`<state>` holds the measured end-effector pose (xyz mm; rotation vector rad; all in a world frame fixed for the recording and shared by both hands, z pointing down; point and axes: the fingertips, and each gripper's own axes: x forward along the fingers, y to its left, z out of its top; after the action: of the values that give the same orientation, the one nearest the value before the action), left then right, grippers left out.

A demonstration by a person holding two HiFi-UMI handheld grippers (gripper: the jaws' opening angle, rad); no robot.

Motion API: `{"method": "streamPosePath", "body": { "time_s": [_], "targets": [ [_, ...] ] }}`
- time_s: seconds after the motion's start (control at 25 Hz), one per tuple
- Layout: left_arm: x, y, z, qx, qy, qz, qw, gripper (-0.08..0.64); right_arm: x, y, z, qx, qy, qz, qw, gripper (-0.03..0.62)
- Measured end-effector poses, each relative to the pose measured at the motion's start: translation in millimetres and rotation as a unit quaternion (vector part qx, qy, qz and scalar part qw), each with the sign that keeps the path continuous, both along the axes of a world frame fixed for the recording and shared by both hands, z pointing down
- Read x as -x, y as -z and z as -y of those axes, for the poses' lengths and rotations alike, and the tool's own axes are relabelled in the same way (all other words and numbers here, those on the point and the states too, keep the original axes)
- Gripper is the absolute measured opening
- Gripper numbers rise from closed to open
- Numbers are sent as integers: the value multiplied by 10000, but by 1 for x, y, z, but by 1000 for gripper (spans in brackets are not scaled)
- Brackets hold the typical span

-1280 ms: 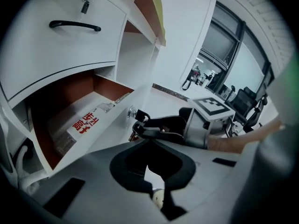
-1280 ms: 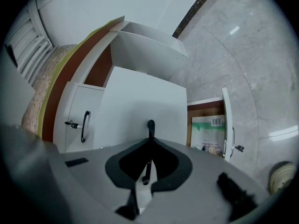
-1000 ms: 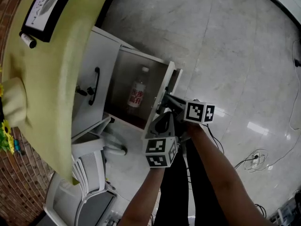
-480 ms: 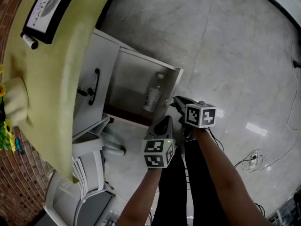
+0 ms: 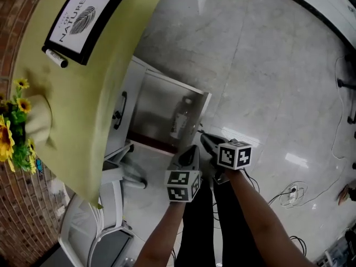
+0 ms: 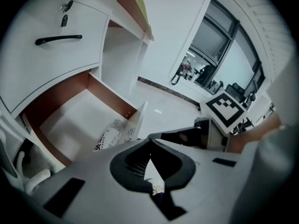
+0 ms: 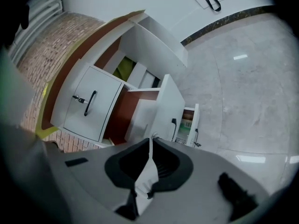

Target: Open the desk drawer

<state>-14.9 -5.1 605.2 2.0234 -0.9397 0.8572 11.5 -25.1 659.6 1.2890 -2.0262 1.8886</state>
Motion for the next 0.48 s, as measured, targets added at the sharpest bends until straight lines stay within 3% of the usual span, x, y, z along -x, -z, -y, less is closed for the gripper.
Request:
{"method": "streamPosePath", "body": {
  "time_s": [0.12,0.28,0.48],
  "targets": [
    [1,18,2,-109,-144,-33,9998,9,8,29,0,-208,47,107,9997,23],
    [8,59,-1,-241,17,-139,9996,9,15,74,-9,-296,-105,350,9989,17],
    [15,113,-6,-363,52,-237,9990,9,13,142,-7,-604,-300,152,9976,14]
  ]
}}
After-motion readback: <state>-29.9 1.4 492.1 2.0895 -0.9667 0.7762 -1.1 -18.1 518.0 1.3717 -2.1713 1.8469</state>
